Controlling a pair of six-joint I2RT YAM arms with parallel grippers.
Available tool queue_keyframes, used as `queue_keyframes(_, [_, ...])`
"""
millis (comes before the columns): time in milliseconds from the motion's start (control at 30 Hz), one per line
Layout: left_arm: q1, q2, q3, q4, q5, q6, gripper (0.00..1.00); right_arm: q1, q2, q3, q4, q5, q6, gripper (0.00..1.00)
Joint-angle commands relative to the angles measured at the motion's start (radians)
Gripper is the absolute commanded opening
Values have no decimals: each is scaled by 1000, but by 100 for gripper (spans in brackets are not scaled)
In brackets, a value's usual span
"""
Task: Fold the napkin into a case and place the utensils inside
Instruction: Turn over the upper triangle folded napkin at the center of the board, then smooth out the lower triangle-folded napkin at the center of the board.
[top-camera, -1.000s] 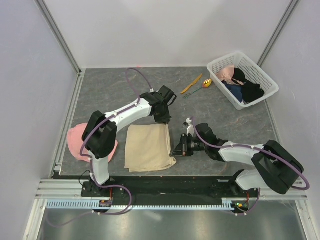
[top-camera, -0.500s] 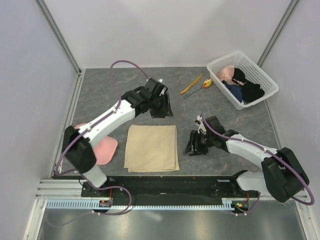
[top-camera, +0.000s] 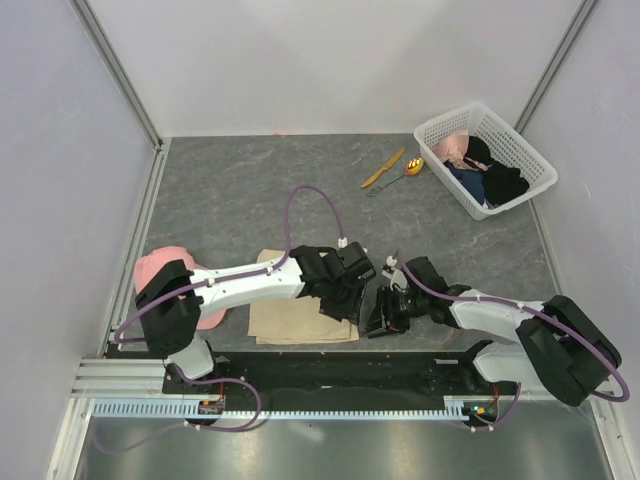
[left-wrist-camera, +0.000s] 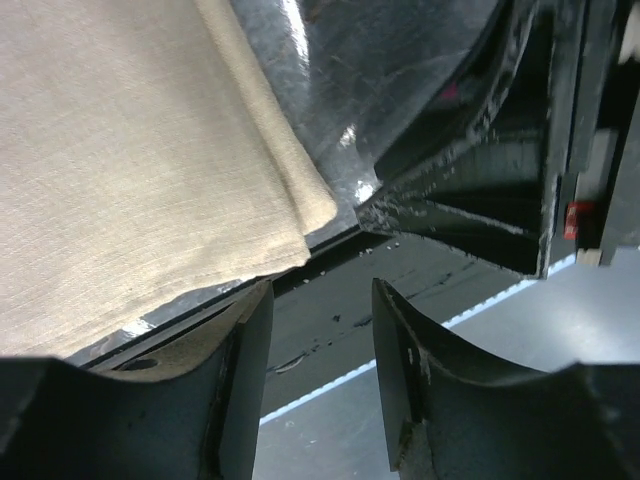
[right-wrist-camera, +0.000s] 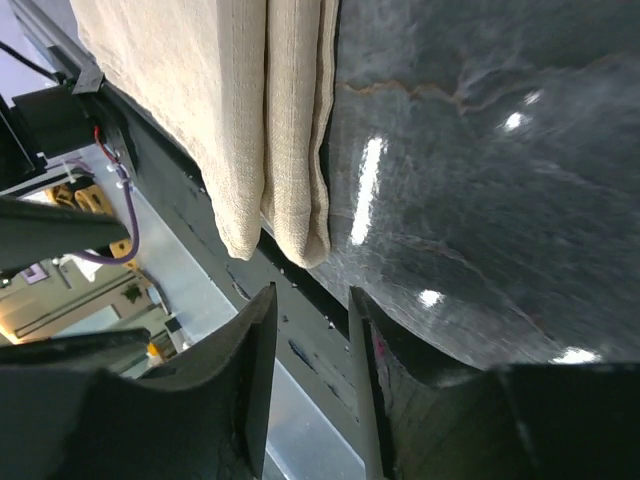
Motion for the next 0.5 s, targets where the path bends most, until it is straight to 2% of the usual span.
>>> queue_keyframes(0, [-6,13,1,-3,-56,-38,49,56,16,-64,223,-24,109,40])
queue_keyframes(133, [-23,40,0,1,-48,-41,49,67,26,-78,263,-4,136,40])
queue_keyframes(467, [-28,105,-28,18,-42,-52,40,68,75,-85,307,22,147,36])
